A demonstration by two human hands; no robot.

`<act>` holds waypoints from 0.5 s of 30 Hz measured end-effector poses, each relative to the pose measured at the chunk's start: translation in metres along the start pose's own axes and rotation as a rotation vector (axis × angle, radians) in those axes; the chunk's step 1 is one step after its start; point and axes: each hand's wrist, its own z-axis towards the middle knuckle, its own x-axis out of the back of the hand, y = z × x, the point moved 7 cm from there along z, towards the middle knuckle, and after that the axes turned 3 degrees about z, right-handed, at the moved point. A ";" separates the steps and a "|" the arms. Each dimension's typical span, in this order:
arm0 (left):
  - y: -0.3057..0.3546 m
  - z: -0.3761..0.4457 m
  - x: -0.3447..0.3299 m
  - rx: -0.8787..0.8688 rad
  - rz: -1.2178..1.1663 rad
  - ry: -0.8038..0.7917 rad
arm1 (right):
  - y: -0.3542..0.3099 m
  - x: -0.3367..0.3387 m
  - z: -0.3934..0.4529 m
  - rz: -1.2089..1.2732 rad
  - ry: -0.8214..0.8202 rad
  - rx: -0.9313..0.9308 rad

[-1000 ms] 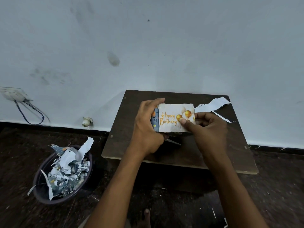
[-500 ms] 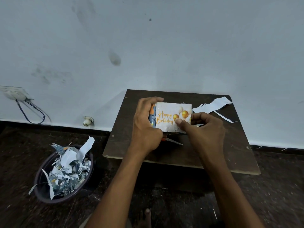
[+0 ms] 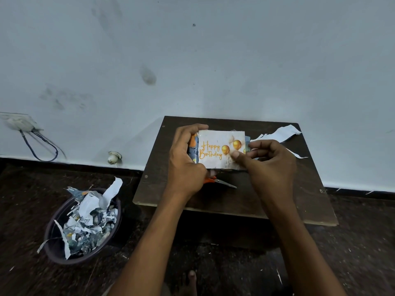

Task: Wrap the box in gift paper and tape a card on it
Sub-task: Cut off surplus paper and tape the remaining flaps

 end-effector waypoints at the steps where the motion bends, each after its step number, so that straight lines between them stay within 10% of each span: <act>1: 0.001 0.000 -0.001 0.001 -0.010 -0.003 | 0.001 0.000 0.001 0.001 0.006 -0.008; 15: 0.005 0.000 -0.004 0.023 -0.074 -0.075 | 0.021 -0.021 0.004 0.397 -0.330 -0.401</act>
